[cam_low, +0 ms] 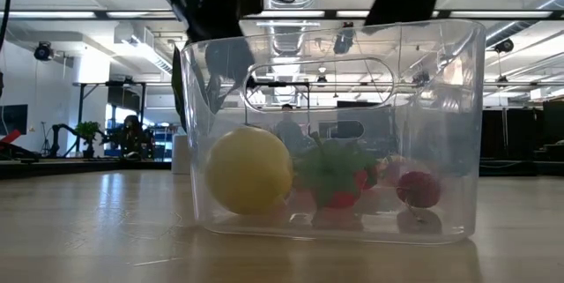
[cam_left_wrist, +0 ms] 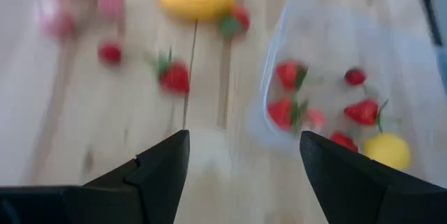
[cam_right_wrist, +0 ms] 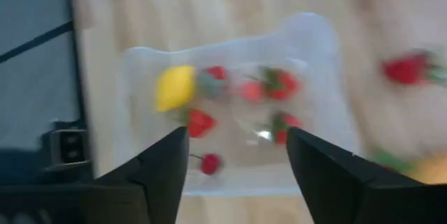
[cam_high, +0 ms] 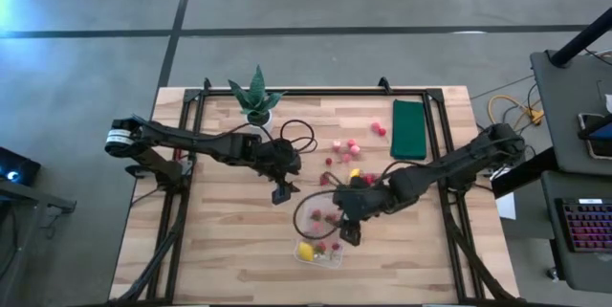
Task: Pick and placing Produce into tupperware
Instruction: Put the strawberry into the transparent bin
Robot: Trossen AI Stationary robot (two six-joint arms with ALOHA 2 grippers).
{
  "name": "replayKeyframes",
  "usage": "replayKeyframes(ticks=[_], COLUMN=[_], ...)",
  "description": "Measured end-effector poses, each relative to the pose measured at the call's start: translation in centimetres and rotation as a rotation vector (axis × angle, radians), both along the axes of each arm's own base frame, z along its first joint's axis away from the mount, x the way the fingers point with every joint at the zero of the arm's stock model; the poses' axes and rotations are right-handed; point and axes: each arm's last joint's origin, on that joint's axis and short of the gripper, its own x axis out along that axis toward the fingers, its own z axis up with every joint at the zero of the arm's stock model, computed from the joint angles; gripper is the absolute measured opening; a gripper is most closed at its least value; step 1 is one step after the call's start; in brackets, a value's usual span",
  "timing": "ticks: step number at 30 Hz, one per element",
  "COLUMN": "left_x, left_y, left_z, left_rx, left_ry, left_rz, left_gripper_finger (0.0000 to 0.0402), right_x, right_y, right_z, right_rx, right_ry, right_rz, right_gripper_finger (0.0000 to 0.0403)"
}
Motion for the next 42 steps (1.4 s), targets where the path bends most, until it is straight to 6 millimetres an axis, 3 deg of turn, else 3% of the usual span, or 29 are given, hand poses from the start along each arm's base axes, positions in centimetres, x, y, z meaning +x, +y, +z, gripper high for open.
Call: replayKeyframes(ticks=[3,8,13,19,31,42], left_x=[1.0,3.0,4.9,6.9,8.5,9.8], left_y=[0.5,2.9,4.6,4.8,4.3,2.9], left_z=[-0.2,-2.9,-5.6,-8.0,-8.5,-9.8], left_rx=[0.063,0.097,0.097,0.083,0.083,0.066], left_ry=[-0.07,-0.055,-0.023,0.028,0.015,-0.004], left_rz=[-0.022,0.02,0.057,0.047,0.034,-0.008], left_gripper_finger=[0.0258,0.0258,0.0258,0.0258,0.0258,0.0257], right_x=[-1.8,-4.9,-6.6,-8.1,-9.8,-9.5], right_y=[-0.8,-2.3,-3.0,-3.7,-4.4,-4.4], right_z=[0.7,1.3,1.8,1.0,-1.3,-1.4], right_rx=[-0.059,-0.137,-0.138,-0.128,-0.101,-0.123], right_ry=[0.047,0.133,0.093,0.099,0.13,0.11], right_rz=[-0.125,-0.293,-0.366,-0.422,-0.508,-0.501], right_gripper_finger=[0.025,0.0262,0.0267,0.0262,0.0265,0.0267])
